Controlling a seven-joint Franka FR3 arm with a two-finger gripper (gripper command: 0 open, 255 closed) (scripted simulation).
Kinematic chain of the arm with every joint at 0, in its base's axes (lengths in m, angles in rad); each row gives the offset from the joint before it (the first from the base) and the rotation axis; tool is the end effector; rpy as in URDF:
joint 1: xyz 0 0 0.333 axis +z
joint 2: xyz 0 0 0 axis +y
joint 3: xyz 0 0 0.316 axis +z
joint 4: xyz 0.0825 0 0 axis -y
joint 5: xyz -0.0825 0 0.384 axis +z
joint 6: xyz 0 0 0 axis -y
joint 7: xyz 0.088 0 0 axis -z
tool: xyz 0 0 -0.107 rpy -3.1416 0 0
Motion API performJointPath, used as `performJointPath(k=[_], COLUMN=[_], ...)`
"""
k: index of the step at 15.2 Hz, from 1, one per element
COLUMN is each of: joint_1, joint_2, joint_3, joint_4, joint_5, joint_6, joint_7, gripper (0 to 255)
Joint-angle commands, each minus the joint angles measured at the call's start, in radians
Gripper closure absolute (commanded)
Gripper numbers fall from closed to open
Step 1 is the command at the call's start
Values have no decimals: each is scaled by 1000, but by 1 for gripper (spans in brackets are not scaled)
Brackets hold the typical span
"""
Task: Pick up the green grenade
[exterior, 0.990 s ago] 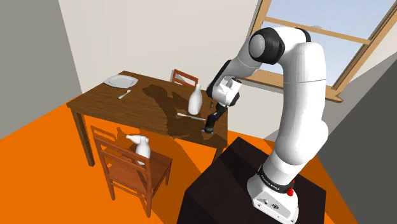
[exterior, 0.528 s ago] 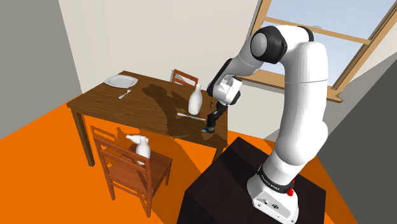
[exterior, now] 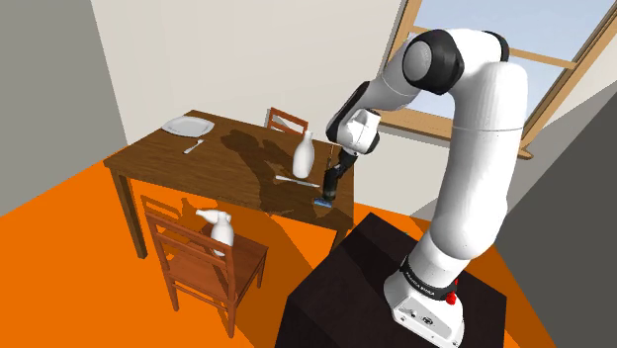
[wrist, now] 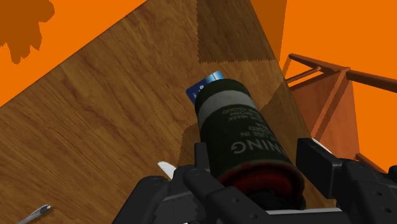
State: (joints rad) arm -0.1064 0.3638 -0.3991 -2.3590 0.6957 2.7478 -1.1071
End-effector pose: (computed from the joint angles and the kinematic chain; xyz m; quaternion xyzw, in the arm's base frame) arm 0.4283 -0.2756 0.1914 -0.9963 0.0026 -0.0844 0.0188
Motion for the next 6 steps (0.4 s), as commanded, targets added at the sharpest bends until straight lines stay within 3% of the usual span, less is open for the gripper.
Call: performJointPath(k=[1, 6], joint_1=[20, 46], joint_2=[-29, -73], joint_3=[-25, -62], joint_4=[-9, -19], joint_5=[-38, -97], joint_6=[-17, -43], joint_7=[32, 79], gripper=[255, 255])
